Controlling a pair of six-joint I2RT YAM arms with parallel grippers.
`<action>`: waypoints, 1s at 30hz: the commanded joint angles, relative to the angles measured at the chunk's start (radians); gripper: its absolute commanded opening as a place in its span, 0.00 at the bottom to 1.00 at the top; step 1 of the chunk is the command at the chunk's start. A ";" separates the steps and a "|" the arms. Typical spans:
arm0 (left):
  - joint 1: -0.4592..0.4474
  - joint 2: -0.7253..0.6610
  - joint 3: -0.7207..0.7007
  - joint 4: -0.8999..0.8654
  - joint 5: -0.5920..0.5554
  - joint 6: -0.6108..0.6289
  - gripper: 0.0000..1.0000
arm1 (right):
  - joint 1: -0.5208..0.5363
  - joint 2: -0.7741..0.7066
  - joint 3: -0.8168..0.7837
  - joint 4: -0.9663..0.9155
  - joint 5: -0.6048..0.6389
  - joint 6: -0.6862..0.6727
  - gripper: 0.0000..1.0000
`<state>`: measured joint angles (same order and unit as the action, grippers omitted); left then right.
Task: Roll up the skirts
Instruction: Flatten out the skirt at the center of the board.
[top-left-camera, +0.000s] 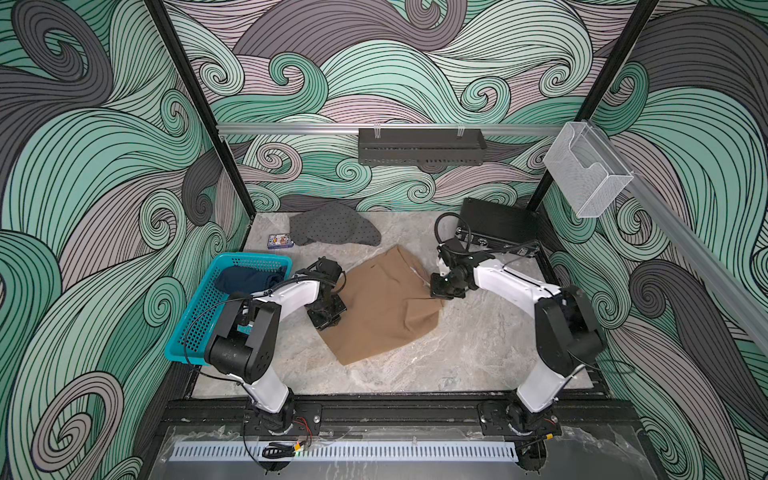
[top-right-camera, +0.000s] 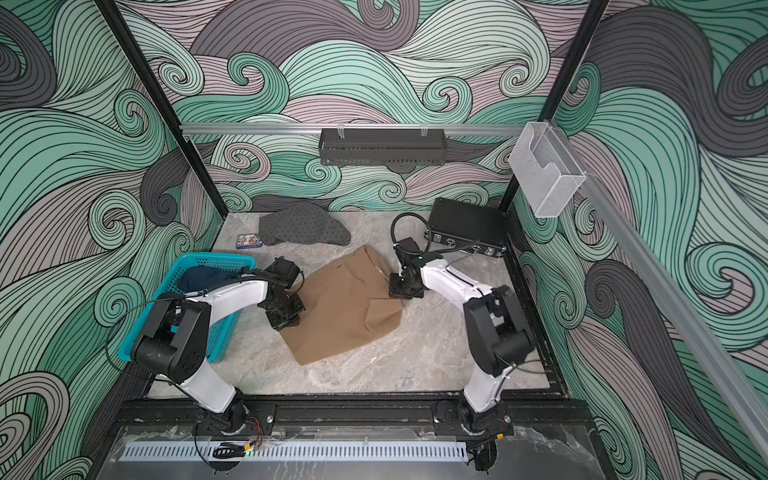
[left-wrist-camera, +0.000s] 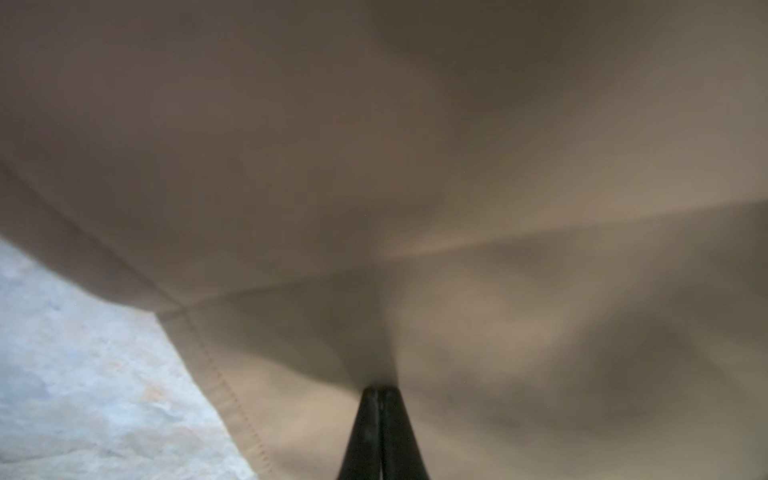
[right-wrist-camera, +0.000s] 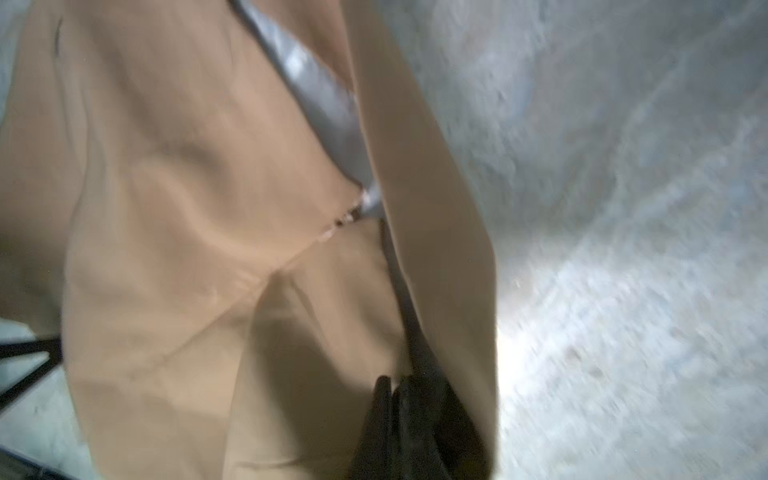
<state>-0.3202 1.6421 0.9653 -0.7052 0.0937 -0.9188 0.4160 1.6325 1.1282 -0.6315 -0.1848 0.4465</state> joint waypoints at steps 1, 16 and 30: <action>0.007 -0.061 0.093 -0.034 -0.077 -0.006 0.00 | -0.061 -0.181 -0.084 0.029 -0.080 0.033 0.00; -0.191 0.272 0.656 -0.175 0.193 0.237 0.71 | -0.138 -0.484 -0.560 0.123 -0.134 0.195 0.27; -0.353 0.944 1.605 -0.395 0.119 0.352 0.89 | -0.140 -0.642 -0.647 0.060 -0.033 0.220 0.66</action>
<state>-0.6739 2.5580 2.5023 -1.0321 0.2573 -0.5995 0.2810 0.9817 0.4702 -0.5312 -0.2642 0.6807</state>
